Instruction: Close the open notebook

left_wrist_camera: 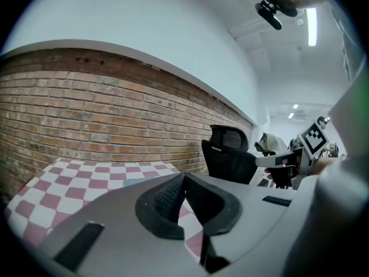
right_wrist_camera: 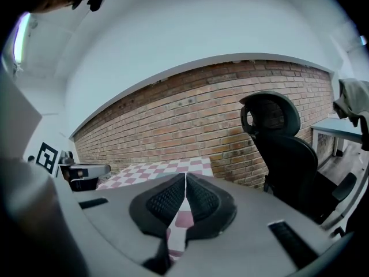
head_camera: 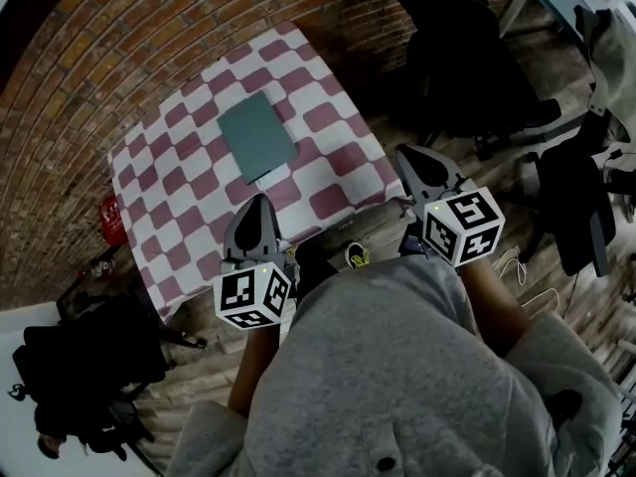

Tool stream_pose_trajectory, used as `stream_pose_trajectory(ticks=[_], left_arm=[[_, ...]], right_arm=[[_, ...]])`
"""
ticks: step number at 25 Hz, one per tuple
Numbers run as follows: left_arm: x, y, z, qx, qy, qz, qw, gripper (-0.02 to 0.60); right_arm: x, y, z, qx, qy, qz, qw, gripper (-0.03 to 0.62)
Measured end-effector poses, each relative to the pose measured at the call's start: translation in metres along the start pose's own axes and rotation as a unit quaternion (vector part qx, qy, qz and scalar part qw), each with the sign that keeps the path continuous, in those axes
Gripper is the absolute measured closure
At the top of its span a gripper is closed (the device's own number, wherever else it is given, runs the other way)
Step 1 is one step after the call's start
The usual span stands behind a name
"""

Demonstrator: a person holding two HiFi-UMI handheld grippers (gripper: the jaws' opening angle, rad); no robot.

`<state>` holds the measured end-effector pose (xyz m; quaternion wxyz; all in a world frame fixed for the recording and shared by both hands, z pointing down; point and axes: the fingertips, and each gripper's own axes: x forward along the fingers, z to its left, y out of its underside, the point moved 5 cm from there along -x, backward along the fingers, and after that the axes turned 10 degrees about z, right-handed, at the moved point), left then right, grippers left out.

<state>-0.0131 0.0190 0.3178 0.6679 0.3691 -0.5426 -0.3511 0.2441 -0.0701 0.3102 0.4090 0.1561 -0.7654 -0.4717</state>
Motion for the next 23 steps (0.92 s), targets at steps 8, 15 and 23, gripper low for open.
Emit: stream_pose_trajectory(ticks=[8, 15, 23], left_arm=[[-0.011, -0.007, -0.005, 0.017, -0.007, -0.009, 0.9998, 0.571], [-0.006, -0.011, -0.005, 0.025, -0.004, -0.004, 0.9997, 0.571], [-0.003, -0.013, -0.011, 0.020, 0.001, 0.000, 0.9998, 0.571]], right_arm=[[0.003, -0.008, 0.013, -0.005, -0.013, -0.011, 1.000, 0.565], [0.004, -0.014, 0.011, -0.008, -0.010, -0.014, 1.000, 0.565], [0.000, -0.013, 0.007, -0.009, -0.008, -0.008, 1.000, 0.565]])
